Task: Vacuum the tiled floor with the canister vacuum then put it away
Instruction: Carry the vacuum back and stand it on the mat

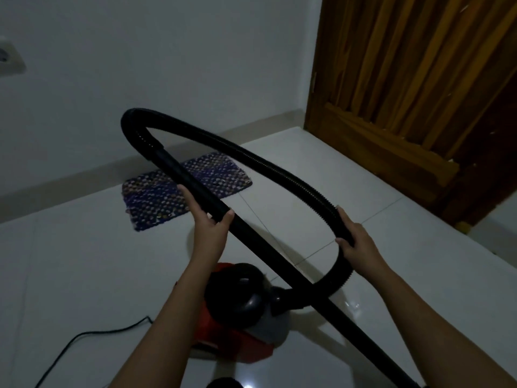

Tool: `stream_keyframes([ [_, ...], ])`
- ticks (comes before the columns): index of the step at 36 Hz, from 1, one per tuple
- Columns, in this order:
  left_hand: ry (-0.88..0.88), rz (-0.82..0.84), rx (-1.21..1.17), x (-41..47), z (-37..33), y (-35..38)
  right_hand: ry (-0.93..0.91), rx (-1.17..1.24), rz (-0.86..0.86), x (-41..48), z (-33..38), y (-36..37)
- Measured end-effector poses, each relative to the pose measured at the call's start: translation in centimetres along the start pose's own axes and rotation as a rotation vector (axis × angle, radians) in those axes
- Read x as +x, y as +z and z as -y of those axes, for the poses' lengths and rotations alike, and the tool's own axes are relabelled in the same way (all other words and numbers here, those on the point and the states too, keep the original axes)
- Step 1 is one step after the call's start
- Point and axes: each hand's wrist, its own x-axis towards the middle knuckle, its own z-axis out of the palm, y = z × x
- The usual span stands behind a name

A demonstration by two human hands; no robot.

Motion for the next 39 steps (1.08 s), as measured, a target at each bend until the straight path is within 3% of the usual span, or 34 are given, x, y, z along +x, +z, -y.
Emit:
stream_keyframes([
  [5,-0.022,0.082,-0.025,-0.4,0.3,1.6,-0.098,-0.074,-0.062,-0.2,2.4,0.9],
  [22,-0.143,0.183,0.006,-0.4,3.3,1.6,-0.128,-0.647,-0.140,-0.1,6.9,9.5],
  [39,-0.246,0.180,-0.151,1.0,4.8,0.7,-0.184,-0.665,-0.197,0.1,6.7,12.7],
])
